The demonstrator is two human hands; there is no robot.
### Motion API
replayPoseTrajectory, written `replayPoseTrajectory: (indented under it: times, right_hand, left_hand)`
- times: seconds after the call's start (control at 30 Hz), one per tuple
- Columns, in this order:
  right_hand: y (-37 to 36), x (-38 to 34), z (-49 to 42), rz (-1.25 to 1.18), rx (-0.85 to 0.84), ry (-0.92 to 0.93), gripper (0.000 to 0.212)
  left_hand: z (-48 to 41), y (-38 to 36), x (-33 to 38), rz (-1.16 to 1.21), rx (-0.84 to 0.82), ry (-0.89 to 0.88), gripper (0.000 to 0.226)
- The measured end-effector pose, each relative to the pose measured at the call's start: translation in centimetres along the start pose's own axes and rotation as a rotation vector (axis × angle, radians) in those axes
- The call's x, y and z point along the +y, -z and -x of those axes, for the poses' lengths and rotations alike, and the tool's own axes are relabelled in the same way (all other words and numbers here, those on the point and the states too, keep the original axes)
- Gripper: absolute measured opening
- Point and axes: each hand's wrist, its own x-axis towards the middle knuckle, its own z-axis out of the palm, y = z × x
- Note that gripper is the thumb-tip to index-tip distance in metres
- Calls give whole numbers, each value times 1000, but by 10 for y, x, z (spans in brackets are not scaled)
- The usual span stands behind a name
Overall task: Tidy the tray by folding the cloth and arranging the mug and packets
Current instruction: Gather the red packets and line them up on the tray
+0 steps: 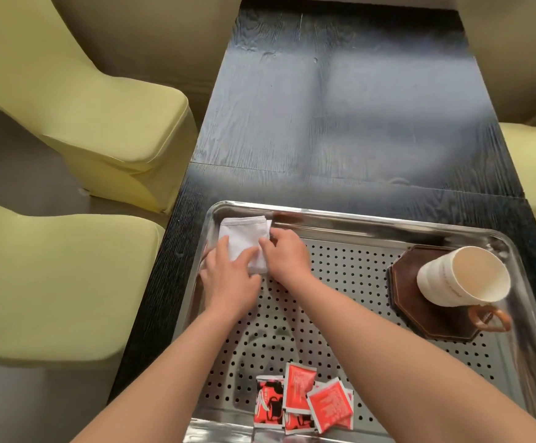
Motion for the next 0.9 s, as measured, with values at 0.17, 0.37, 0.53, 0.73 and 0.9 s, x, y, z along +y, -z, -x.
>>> replayPoseTrajectory:
  times: [0.17,0.37,0.53,0.73,0.9]
  right_hand:
    - [-9,6,-4,92,63,108,19]
    - [-6,6,-13,-53,54,-26,35]
    - [-9,2,-20,-129,140,-48,35]
    - [-14,1,-29,-100,216,-134,26]
    - [-3,1,-32,-55,194,-160,26]
  left_hand:
    - [8,-12,-6,-157,-21,-89,53]
    - [4,-12,-13,-175,16,-159,61]
    - [6,-17,-13,-201,9,-200,61]
    - [7,-22,-16,-232,-6,-239,67]
    - [8,-22,-18,-265,-2,-245,69]
